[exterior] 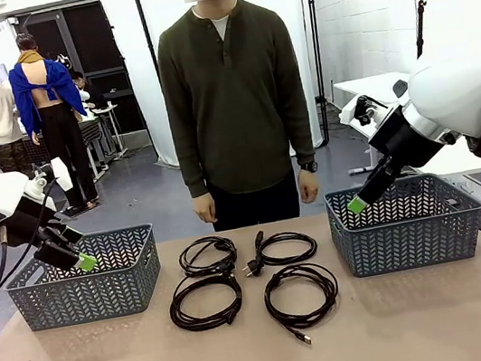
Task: Organize the cables according to human instructions.
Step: Pick up a bundle of cables and place it in the basket indicated by the human.
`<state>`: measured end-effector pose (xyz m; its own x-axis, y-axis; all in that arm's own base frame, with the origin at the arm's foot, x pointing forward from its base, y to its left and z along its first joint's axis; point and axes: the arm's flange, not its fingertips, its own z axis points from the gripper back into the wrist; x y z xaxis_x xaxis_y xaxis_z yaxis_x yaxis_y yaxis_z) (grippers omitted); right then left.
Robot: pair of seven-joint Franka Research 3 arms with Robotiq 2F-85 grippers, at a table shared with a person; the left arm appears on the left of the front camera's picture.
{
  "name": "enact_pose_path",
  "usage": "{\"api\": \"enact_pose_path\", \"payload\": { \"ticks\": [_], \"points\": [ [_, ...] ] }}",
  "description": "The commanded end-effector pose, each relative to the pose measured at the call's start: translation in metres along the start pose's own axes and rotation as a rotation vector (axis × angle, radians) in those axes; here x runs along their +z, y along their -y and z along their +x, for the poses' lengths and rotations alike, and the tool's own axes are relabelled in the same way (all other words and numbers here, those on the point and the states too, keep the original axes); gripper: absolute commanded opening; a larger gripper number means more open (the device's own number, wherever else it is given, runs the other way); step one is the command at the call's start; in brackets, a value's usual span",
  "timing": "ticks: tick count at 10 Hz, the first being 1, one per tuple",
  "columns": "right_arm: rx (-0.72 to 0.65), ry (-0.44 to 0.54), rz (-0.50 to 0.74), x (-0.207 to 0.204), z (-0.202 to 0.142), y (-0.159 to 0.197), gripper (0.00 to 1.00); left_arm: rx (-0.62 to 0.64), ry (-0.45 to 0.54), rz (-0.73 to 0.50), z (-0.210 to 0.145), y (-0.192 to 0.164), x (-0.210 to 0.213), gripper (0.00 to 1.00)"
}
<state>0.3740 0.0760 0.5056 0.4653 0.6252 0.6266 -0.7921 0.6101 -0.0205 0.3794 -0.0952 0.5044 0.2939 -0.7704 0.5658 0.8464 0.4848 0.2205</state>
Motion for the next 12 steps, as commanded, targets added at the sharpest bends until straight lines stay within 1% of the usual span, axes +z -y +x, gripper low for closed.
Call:
{"api": "enact_pose_path", "payload": {
  "ticks": [1,12],
  "points": [
    [0.005,0.009,0.016,-0.0027,-0.0013,0.0016,1.0,-0.001,0.008,-0.008,-0.0024,-0.0024,-0.0009,1.0],
    [0.005,0.009,0.016,-0.0027,-0.0013,0.0016,1.0,-0.001,0.008,-0.008,-0.0024,-0.0024,-0.0009,1.0]
  ]
}}
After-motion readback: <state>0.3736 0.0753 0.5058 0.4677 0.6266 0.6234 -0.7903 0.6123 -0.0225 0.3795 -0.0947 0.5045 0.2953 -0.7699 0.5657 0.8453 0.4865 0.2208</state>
